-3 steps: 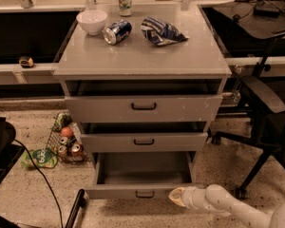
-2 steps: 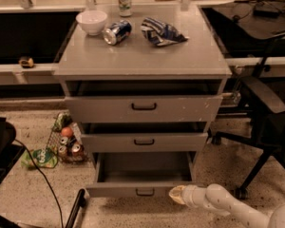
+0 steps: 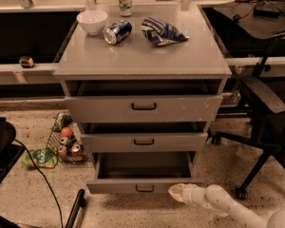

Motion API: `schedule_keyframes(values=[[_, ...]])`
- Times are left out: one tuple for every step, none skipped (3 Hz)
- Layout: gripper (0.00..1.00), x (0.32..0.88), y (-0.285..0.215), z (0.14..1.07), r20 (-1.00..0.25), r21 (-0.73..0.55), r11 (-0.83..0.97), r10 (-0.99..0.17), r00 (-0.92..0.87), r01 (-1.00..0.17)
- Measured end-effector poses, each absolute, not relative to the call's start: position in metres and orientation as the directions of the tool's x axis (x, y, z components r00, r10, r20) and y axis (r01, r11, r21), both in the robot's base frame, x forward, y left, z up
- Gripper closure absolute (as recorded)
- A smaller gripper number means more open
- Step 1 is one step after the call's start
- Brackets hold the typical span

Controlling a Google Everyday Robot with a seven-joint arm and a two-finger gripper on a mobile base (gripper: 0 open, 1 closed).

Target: Close bottom drawer

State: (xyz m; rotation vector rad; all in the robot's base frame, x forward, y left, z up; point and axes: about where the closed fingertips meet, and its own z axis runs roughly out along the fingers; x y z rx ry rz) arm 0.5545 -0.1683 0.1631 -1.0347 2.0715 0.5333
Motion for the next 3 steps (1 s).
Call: schedule_keyframes(values=[[0.35,0.576,-0.177,0.158,-0.789,0.022,0.630,-0.466,-0.400,-0.777],[0.12,0.594,-0.184,0.154,-0.804,0.010,0.662,-0.441,-0.400,-0.749],[0.00,0.604,-0.187,0.153,-0.812,0.001,0.675,-0.430,-0.395,-0.738]])
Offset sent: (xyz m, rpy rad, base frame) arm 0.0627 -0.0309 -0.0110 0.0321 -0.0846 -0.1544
